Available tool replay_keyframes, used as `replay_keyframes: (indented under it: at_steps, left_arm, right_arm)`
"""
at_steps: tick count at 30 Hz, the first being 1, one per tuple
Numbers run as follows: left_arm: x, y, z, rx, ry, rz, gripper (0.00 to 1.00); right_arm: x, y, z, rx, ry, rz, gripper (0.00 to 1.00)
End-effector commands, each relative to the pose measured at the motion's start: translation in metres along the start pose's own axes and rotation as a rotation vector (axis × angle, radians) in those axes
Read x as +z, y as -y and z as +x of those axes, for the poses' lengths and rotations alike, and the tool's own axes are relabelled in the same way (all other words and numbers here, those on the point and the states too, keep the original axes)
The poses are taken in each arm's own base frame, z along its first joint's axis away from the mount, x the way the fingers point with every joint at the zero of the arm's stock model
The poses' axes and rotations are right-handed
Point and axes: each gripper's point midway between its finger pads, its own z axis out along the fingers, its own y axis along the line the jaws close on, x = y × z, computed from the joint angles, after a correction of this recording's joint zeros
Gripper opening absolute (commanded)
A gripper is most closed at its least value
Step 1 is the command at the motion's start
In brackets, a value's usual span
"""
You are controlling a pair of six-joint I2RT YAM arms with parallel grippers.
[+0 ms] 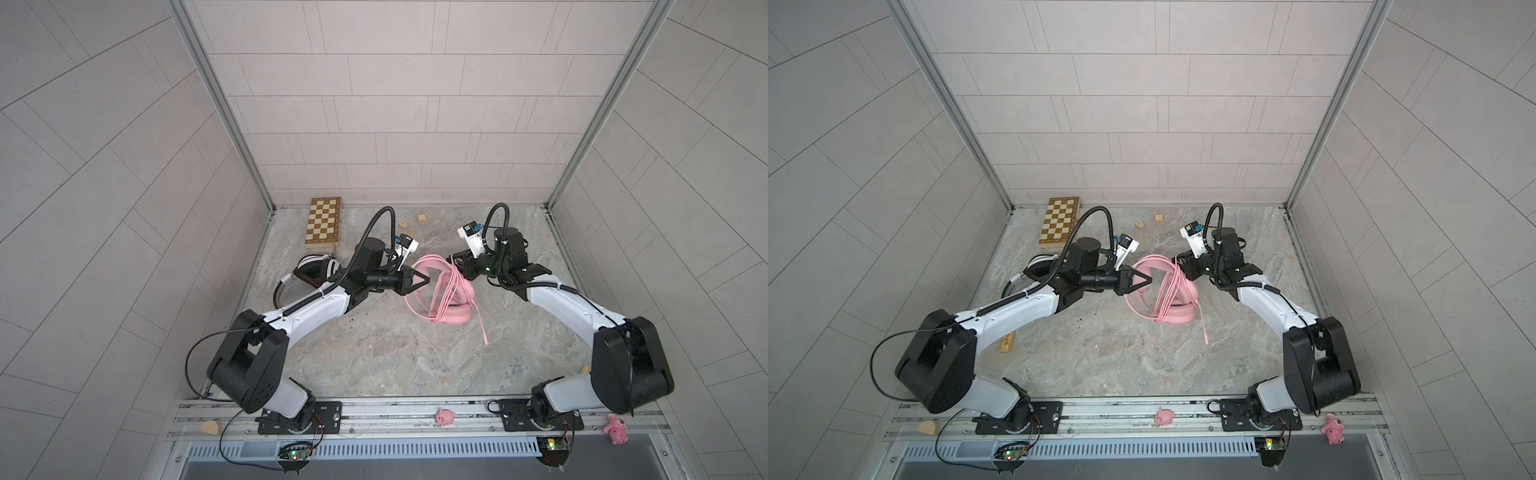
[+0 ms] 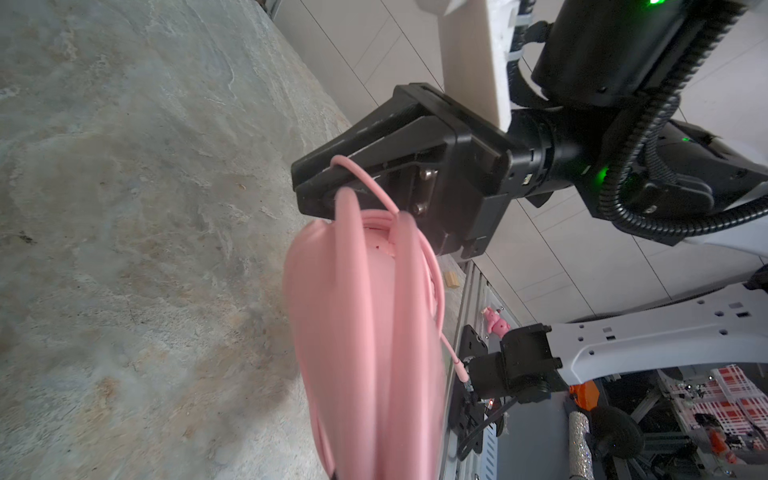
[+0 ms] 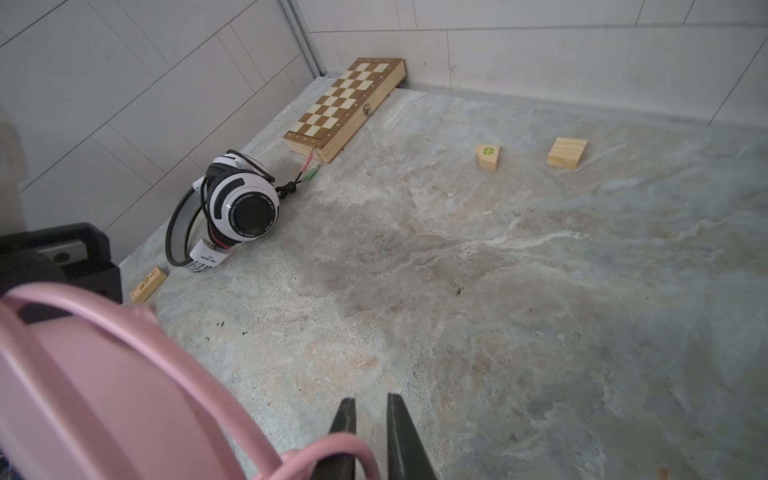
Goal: Wrap the headphones
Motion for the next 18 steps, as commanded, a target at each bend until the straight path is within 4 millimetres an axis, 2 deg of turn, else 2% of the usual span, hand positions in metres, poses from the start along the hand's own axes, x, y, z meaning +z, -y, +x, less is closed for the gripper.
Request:
replay_keyframes:
  at_steps: [1, 4, 7, 10, 13, 18]
  left_arm:
    - [0.005, 0.029, -0.050, 0.125, 0.179, 0.113, 0.00]
    - [0.019, 0.017, -0.046, 0.099, 0.163, 0.113, 0.00]
    - [0.033, -0.001, -0.039, 0.094, 0.133, 0.060, 0.00]
    - [0.046, -0.036, -0.023, 0.113, 0.052, -0.151, 0.03]
    - [0.058, -0.056, -0.011, 0.135, -0.032, -0.286, 0.04]
    - [0.088, -0.072, 0.007, 0.088, -0.137, -0.338, 0.10]
  right_arm:
    - [0.017, -0.007, 0.023, 0.135, -0.106, -0.131, 0.19]
    - [0.027, 0.012, 0.041, 0.187, -0.200, -0.064, 0.18]
    - [0.028, 0.032, 0.055, 0.189, -0.269, 0.042, 0.18]
    - [0.025, 0.049, 0.062, 0.197, -0.299, 0.125, 0.18]
    - [0.024, 0.058, 0.068, 0.210, -0.331, 0.161, 0.18]
    - [0.022, 0.071, 0.082, 0.222, -0.421, 0.226, 0.18]
